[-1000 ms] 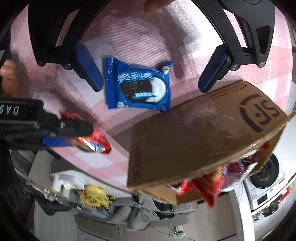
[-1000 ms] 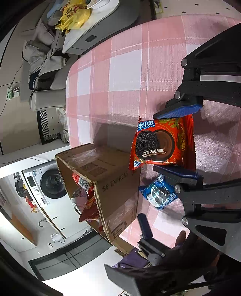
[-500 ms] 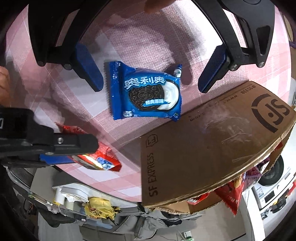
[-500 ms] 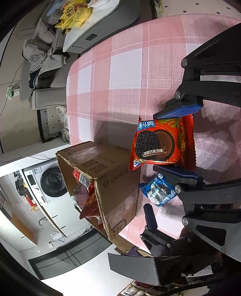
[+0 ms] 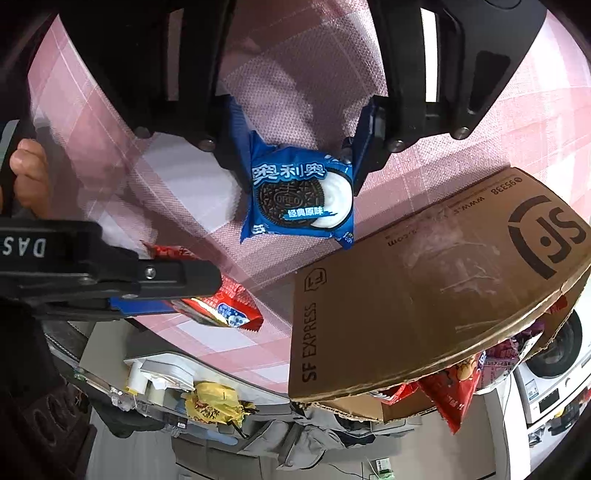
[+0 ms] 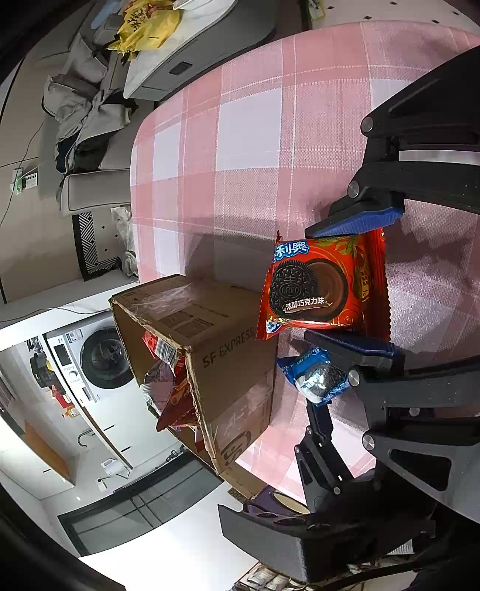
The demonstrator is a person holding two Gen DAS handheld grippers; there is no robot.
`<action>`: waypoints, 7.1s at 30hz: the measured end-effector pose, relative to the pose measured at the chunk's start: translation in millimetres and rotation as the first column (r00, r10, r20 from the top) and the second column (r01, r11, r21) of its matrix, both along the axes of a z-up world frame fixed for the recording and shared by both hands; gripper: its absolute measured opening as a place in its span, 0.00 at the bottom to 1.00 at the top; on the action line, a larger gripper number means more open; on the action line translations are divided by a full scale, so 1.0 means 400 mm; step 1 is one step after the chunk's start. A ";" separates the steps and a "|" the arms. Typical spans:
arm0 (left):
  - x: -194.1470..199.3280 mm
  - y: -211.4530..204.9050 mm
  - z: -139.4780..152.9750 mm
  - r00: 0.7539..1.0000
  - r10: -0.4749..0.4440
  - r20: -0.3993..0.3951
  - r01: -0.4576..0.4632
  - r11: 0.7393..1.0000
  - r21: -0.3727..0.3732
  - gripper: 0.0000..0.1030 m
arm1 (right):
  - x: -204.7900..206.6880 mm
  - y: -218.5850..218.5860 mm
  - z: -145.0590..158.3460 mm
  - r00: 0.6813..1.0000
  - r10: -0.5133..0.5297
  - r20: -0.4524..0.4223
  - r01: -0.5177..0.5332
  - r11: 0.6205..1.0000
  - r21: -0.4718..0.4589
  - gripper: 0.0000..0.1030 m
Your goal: Organize snacks
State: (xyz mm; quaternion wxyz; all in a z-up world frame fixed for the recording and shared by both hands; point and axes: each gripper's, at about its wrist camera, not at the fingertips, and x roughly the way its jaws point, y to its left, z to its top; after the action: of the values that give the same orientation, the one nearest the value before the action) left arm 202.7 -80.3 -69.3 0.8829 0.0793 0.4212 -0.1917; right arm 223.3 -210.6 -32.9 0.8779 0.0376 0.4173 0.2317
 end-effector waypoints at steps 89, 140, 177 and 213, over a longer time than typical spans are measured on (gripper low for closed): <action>0.074 0.468 0.516 0.913 0.270 0.306 -0.213 0.955 -0.205 0.43 | 0.101 0.182 0.268 0.953 -0.017 0.301 -0.029 0.989 0.145 0.47; 0.104 0.519 0.343 0.907 0.341 0.247 -0.287 0.930 -0.230 0.99 | 0.114 0.155 0.232 0.953 -0.033 0.302 -0.013 0.989 0.148 1.00; -0.201 0.530 0.261 0.859 0.371 0.352 -0.319 0.927 -0.200 0.99 | -0.129 0.098 0.121 0.902 0.000 0.432 -0.058 0.991 0.120 1.00; -0.174 0.548 0.204 0.817 0.437 0.376 -0.367 0.897 -0.246 0.99 | -0.121 0.072 0.076 0.878 -0.078 0.472 0.017 0.991 0.132 1.00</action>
State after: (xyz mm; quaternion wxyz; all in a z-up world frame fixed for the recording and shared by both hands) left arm 133.1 139.1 12.2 0.9765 -0.0441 0.2105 -0.0124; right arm 174.7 -181.7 -2.3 0.9549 0.0440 0.1723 0.2376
